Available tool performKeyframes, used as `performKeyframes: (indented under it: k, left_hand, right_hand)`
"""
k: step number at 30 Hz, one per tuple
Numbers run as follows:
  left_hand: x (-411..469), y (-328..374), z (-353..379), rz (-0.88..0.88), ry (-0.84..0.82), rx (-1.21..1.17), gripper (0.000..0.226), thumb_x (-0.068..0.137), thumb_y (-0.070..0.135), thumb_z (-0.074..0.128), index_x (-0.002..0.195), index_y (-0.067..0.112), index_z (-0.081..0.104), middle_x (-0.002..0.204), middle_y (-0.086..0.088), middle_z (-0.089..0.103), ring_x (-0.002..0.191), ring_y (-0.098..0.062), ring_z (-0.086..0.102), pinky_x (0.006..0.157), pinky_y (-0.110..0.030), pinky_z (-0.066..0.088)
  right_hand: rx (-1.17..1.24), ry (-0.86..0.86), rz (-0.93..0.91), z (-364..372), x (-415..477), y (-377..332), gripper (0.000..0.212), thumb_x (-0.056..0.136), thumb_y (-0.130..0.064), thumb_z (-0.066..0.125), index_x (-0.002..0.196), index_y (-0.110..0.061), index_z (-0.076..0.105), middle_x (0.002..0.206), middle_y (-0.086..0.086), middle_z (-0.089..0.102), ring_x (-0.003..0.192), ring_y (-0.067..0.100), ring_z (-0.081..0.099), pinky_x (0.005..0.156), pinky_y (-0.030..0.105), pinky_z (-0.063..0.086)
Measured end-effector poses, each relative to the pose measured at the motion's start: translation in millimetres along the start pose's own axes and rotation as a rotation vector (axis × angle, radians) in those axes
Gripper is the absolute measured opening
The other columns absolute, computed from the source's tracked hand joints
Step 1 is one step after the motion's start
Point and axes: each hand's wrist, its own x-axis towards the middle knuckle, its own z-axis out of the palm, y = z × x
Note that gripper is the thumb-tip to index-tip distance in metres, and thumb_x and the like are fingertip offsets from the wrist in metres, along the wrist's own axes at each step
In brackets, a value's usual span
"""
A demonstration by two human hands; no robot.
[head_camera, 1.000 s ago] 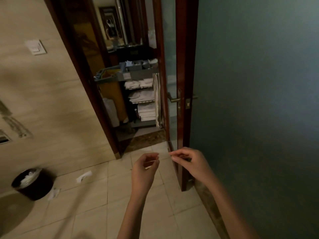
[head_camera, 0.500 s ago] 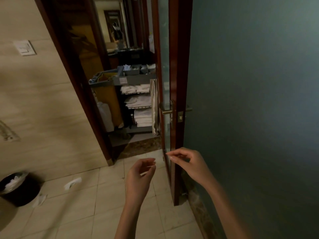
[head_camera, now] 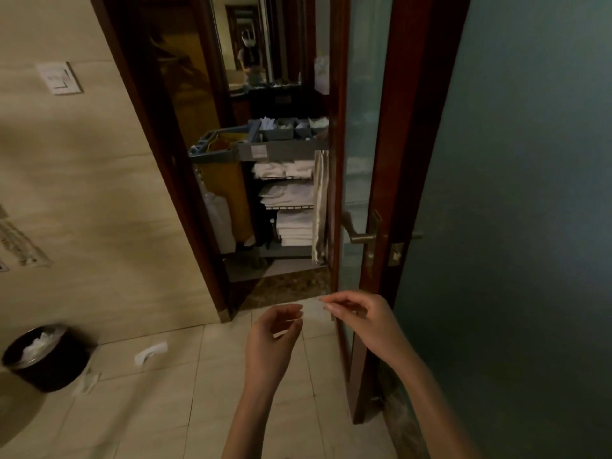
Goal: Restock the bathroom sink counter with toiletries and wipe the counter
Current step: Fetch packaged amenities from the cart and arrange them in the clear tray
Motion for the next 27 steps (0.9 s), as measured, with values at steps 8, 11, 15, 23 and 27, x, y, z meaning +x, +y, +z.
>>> performKeyframes:
  k: [8, 11, 15, 23, 27]
  left_hand:
    - [143, -8, -57, 0.064, -0.006, -0.038, 0.019, 0.088, 0.009, 0.065, 0.099, 0.024, 0.068, 0.094, 0.008, 0.07, 0.088, -0.005, 0.067, 0.076, -0.022, 0.056]
    - [194, -10, -82, 0.086, 0.023, -0.033, 0.017, 0.088, 0.013, 0.065, 0.102, 0.022, 0.068, 0.095, 0.01, 0.07, 0.088, -0.001, 0.066, 0.08, -0.021, 0.054]
    - [244, -22, -101, 0.089, 0.001, -0.065, 0.018, 0.087, 0.012, 0.065, 0.101, 0.022, 0.068, 0.095, 0.01, 0.07, 0.089, 0.0, 0.066, 0.08, -0.02, 0.054]
    - [302, -61, -102, 0.013, -0.077, -0.084, 0.027, 0.085, -0.002, 0.065, 0.09, 0.023, 0.068, 0.09, 0.006, 0.072, 0.082, 0.0, 0.067, 0.071, -0.013, 0.052]
    - [333, -75, -99, -0.017, -0.104, -0.091, 0.023, 0.086, 0.0, 0.063, 0.091, 0.022, 0.068, 0.095, 0.007, 0.07, 0.084, -0.002, 0.066, 0.073, -0.014, 0.053]
  right_hand:
    - [0.056, 0.031, -0.092, 53, 141, -10, 0.016, 0.089, -0.012, 0.065, 0.095, -0.024, 0.073, 0.094, -0.016, 0.072, 0.093, 0.0, 0.065, 0.08, 0.011, 0.046]
    - [0.086, 0.059, -0.146, 71, 193, -16, 0.017, 0.088, -0.01, 0.066, 0.095, -0.025, 0.073, 0.096, -0.009, 0.073, 0.095, 0.006, 0.066, 0.082, 0.014, 0.048]
    - [0.08, 0.081, -0.149, 97, 240, -10, 0.016, 0.087, -0.01, 0.067, 0.095, -0.021, 0.074, 0.096, -0.006, 0.073, 0.095, 0.007, 0.067, 0.081, 0.014, 0.047]
    - [0.071, 0.096, -0.007, 127, 291, 18, 0.015, 0.086, -0.012, 0.069, 0.094, -0.023, 0.075, 0.096, -0.01, 0.074, 0.094, 0.006, 0.067, 0.082, 0.017, 0.05]
    - [0.067, 0.092, 0.055, 134, 313, 36, 0.018, 0.086, -0.012, 0.069, 0.092, -0.028, 0.074, 0.098, -0.011, 0.073, 0.096, 0.004, 0.067, 0.085, 0.017, 0.049]
